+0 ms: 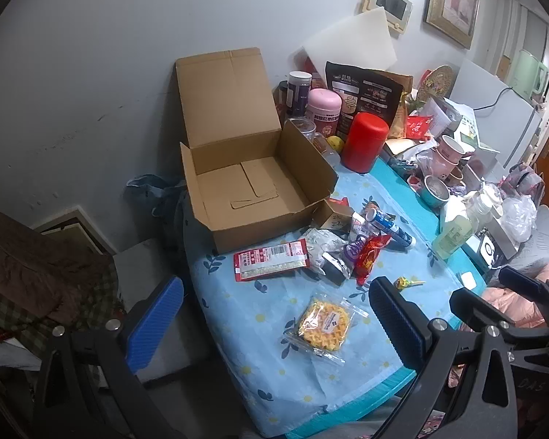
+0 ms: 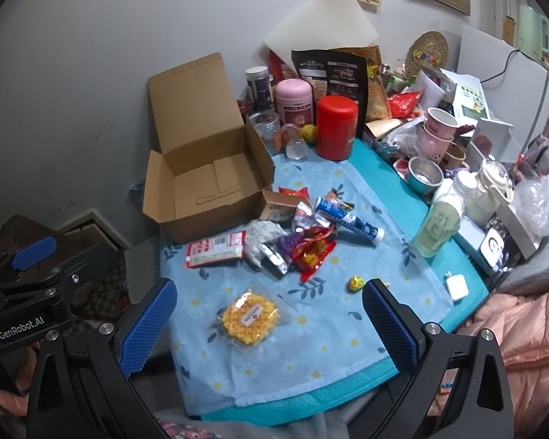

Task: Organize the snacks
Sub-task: 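Reach the left tool to the waffle packet while the right tool approaches the lollipop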

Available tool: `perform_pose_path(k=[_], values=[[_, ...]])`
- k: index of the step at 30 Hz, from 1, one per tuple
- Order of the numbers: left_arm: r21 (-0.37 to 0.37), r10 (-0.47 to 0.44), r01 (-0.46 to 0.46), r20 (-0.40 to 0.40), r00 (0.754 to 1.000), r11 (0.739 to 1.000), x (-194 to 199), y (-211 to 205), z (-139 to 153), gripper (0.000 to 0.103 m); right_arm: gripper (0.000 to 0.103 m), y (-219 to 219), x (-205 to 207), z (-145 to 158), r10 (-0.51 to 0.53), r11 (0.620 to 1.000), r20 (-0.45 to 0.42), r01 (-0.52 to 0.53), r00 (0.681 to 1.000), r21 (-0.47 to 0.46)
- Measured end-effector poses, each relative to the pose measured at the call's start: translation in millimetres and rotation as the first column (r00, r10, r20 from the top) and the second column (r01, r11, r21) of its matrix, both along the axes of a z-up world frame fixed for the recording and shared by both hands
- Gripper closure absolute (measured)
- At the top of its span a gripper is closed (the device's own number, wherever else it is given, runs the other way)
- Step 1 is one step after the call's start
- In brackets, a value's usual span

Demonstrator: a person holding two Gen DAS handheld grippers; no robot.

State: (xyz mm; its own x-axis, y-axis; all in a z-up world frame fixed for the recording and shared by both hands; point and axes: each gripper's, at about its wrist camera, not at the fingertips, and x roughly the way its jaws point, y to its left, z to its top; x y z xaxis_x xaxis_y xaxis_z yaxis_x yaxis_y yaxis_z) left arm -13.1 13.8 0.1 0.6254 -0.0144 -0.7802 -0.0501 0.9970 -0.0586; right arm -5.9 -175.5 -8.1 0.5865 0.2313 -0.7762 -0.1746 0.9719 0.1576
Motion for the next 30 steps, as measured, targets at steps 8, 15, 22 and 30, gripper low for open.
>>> perform_pose_path(k=[8, 15, 22, 30], values=[[-0.017, -0.019, 0.018, -0.041, 0.999, 1.0, 0, -7, -11, 0.0, 0.0, -5, 2, -11, 0.001, 1.0, -0.042, -0.001, 0.999, 0.012], [-0.051, -0.037, 0.032, -0.103, 0.994, 0.998, 5, -17, -37, 0.0, 0.0, -14, 6, -35, 0.01, 1.0, -0.111, -0.009, 0.994, 0.014], [-0.082, -0.059, 0.046, -0.172, 0.983, 0.996, 15, -31, -85, 0.0, 0.0, -28, 13, -73, 0.032, 0.999, -0.18, -0.034, 0.983, -0.007], [-0.072, -0.096, 0.082, -0.226, 0.969, 0.994, 30, -43, -140, 0.0, 0.0, -33, 25, -131, 0.072, 0.997, -0.256, -0.077, 0.964, -0.011]])
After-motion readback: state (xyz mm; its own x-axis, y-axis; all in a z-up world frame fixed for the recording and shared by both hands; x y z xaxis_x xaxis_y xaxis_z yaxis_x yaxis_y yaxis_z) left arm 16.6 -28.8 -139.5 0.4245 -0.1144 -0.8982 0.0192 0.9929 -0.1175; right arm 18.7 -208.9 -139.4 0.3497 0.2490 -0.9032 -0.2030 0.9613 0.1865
